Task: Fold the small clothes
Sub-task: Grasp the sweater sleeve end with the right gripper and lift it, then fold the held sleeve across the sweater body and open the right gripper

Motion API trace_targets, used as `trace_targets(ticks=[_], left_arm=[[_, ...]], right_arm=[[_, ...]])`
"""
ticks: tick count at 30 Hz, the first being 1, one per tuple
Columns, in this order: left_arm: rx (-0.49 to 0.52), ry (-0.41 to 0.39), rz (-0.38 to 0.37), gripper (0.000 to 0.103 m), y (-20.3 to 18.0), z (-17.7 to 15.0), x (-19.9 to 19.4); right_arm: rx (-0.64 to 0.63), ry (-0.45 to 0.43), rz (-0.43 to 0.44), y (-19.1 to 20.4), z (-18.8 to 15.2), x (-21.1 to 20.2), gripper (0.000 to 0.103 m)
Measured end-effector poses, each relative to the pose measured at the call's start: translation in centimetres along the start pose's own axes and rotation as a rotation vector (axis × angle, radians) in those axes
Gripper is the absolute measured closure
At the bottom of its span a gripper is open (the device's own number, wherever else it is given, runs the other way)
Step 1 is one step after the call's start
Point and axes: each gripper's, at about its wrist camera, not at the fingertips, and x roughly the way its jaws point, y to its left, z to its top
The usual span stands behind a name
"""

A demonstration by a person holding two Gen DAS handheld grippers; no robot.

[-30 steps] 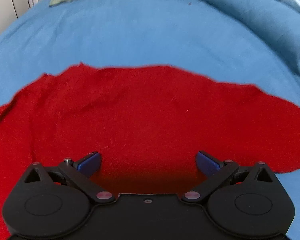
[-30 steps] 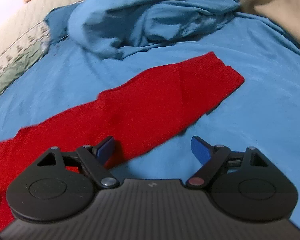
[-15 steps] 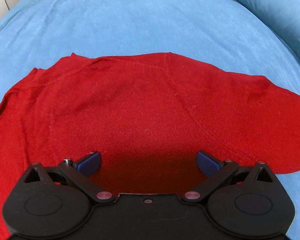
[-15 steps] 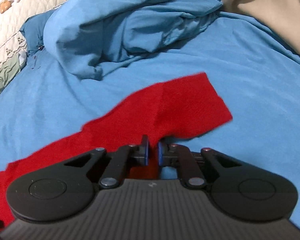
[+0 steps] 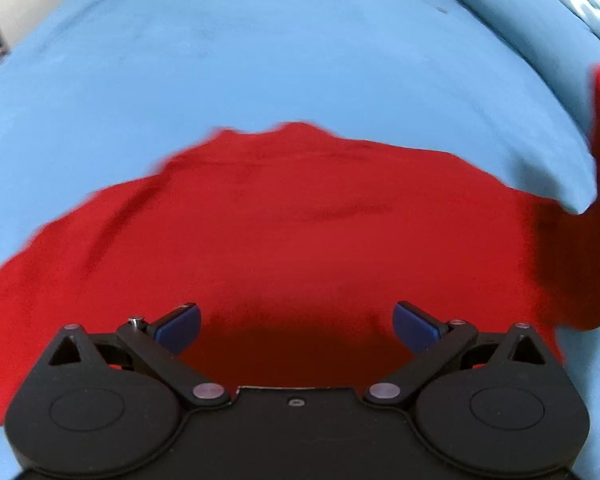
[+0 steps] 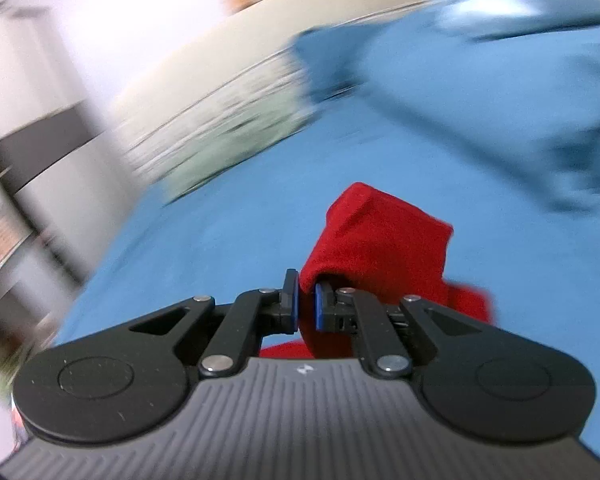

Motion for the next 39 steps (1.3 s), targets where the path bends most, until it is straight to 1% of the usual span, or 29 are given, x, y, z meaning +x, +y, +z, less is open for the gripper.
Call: trace_targets(ticks=[2, 5, 8, 11, 12, 13, 14, 15, 16, 17, 18, 20, 21, 22, 23, 24, 27, 28, 30, 32, 34, 35, 37, 39], left_arm=[[-0.015, -0.008, 0.031, 0.000, 2.6, -0.9, -0.4], [-0.029, -0.015, 0.079, 0.000, 6.2, -2.4, -0.5], [-0.037, -0.003, 0.102, 0.000, 8.8, -4.1, -0.2], [-0.037, -0.004, 0.094, 0.000, 10.0, -5.0, -0.1], [-0.031, -0.011, 0.089, 0.000, 10.3, -5.4, -0.2], [-0.025, -0.018, 0.084, 0.000, 9.9, -5.2, -0.4], [-0.017, -0.026, 0.078, 0.000, 9.8, -5.2, -0.6], [-0.010, -0.036, 0.072, 0.000, 9.5, -5.3, -0.6], [-0.003, -0.047, 0.063, 0.000, 8.9, -5.3, -0.9], [0.007, -0.059, 0.052, 0.000, 8.4, -5.1, -1.3], [0.020, -0.072, 0.039, 0.000, 7.9, -4.8, -1.7], [0.061, -0.094, 0.013, 0.000, 6.3, -4.4, -2.2], [0.089, -0.100, 0.004, 0.000, 5.3, -4.1, -2.3], [0.126, -0.104, -0.002, 0.000, 4.1, -3.8, -2.2], [0.158, -0.105, -0.008, 0.000, 2.8, -3.7, -2.0], [0.192, -0.104, -0.021, 0.000, 1.6, -3.6, -1.5], [0.254, -0.104, -0.033, 0.001, -1.3, -3.6, 0.3], [0.269, -0.101, -0.027, 0.004, -1.6, -3.5, 1.1], [0.289, -0.101, -0.007, 0.017, -2.4, -3.3, 2.5], [0.288, -0.115, 0.002, 0.017, -3.1, -3.6, 3.4], [0.262, -0.138, 0.006, 0.017, -2.9, -3.3, 3.7], [0.245, -0.142, 0.011, 0.018, -3.1, -2.5, 4.3], [0.205, -0.148, 0.021, 0.021, -2.4, -1.9, 4.4], [0.163, -0.148, 0.028, 0.027, -1.4, -1.4, 4.5]], right_arm=[[-0.029, 0.075, 0.100, 3.8, -2.6, 2.6, 0.080], [-0.120, 0.225, 0.171, 8.2, -8.2, 6.7, 0.080], [-0.214, 0.365, 0.166, 10.3, -14.1, 9.9, 0.080], [-0.229, 0.411, 0.146, 10.6, -16.9, 10.7, 0.080], [-0.226, 0.410, 0.143, 10.5, -17.1, 10.5, 0.076], [-0.219, 0.406, 0.147, 10.2, -17.0, 10.3, 0.075], [-0.215, 0.399, 0.150, 10.0, -16.7, 9.9, 0.073], [-0.219, 0.391, 0.161, 9.8, -16.3, 9.3, 0.059], [-0.229, 0.382, 0.161, 9.6, -15.9, 8.8, 0.042], [-0.247, 0.362, 0.154, 10.3, -15.8, 8.3, 0.036], [-0.267, 0.337, 0.142, 10.0, -15.2, 7.1, 0.030], [-0.289, 0.306, 0.105, 9.1, -14.0, 5.6, 0.029], [-0.295, 0.294, 0.077, 8.5, -13.5, 4.8, 0.026], [-0.302, 0.278, 0.031, 7.7, -13.1, 3.7, 0.022], [-0.312, 0.266, -0.015, 7.8, -12.5, 3.6, 0.020], [-0.323, 0.257, -0.070, 7.0, -12.4, 2.8, 0.018], [-0.335, 0.256, -0.182, 4.5, -12.6, 1.6, 0.018], [-0.330, 0.261, -0.212, 3.6, -12.8, 1.3, 0.018], [-0.311, 0.280, -0.256, 1.6, -13.2, 0.9, 0.018], [-0.289, 0.286, -0.287, 0.0, -13.6, 0.6, 0.018], [-0.274, 0.282, -0.303, -1.0, -13.7, 0.3, 0.018], [-0.269, 0.281, -0.313, -1.4, -13.7, 0.2, 0.018], [-0.261, 0.283, -0.325, -2.0, -13.9, 0.1, 0.018], [-0.252, 0.285, -0.343, -2.7, -14.1, 0.6, 0.018]])
